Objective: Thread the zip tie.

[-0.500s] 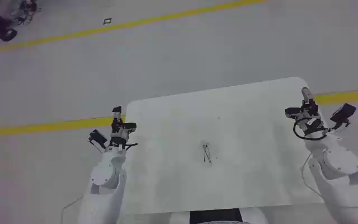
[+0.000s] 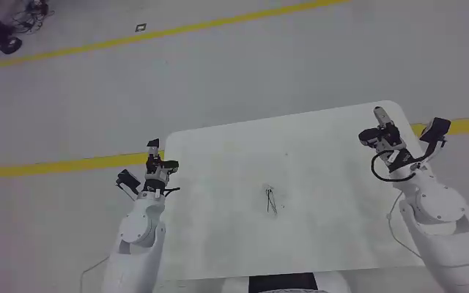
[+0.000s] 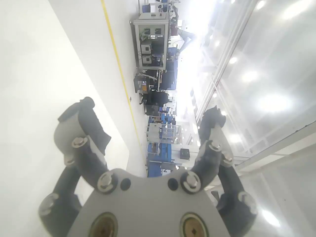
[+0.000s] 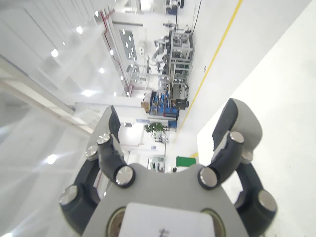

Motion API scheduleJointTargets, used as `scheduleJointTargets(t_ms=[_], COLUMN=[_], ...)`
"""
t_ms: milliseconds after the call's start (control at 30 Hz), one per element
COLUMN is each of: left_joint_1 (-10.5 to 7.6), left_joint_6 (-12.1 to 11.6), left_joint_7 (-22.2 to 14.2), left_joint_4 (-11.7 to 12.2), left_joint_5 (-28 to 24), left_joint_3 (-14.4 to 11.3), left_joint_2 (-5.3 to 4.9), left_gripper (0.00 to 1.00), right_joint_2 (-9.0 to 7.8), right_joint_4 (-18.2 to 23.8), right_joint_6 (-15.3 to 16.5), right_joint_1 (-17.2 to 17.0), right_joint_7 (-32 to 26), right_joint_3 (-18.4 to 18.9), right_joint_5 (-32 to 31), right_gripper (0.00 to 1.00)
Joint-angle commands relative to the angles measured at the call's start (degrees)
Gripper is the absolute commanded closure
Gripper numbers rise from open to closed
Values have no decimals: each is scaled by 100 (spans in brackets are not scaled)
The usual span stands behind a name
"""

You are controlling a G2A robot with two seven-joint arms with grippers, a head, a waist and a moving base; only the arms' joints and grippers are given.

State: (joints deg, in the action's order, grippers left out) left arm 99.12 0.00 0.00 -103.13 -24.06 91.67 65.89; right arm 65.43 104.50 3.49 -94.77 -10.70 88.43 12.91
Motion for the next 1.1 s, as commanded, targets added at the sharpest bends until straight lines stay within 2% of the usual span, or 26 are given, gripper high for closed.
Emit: scheduleJointTargets(t_ms=[0,100,533,633,900,967,1067], left_joint_1=[0,0,0,0,0,0,0], left_joint_6=[0,0,0,0,0,0,0], left_joint_7=[0,0,0,0,0,0,0], left_joint_4=[0,0,0,0,0,0,0], left_joint_5=[0,0,0,0,0,0,0], left_joint_3=[0,0,0,0,0,0,0], left_joint_2=[0,0,0,0,0,0,0], left_gripper=[0,0,0,0,0,0,0], right_joint_2=[-3,4,2,-3,68,87,100], right_joint_4=[-23,-17,67,105,-248,-330,-396], right_joint_6=[3,146,174,47,-302,-373,-306], right_joint_1=[106,159,205,562,1637,1741,1744], right_joint_7=[-213,-520,-607,-1138,-2160,-2368,-2342], right_joint_3=[-150,-277,-314,-562,-1630,-1808,-1814], right_joint_5=[-321,-260,-308,-523,-1121,-1061,-879], right_gripper=[0,0,0,0,0,0,0])
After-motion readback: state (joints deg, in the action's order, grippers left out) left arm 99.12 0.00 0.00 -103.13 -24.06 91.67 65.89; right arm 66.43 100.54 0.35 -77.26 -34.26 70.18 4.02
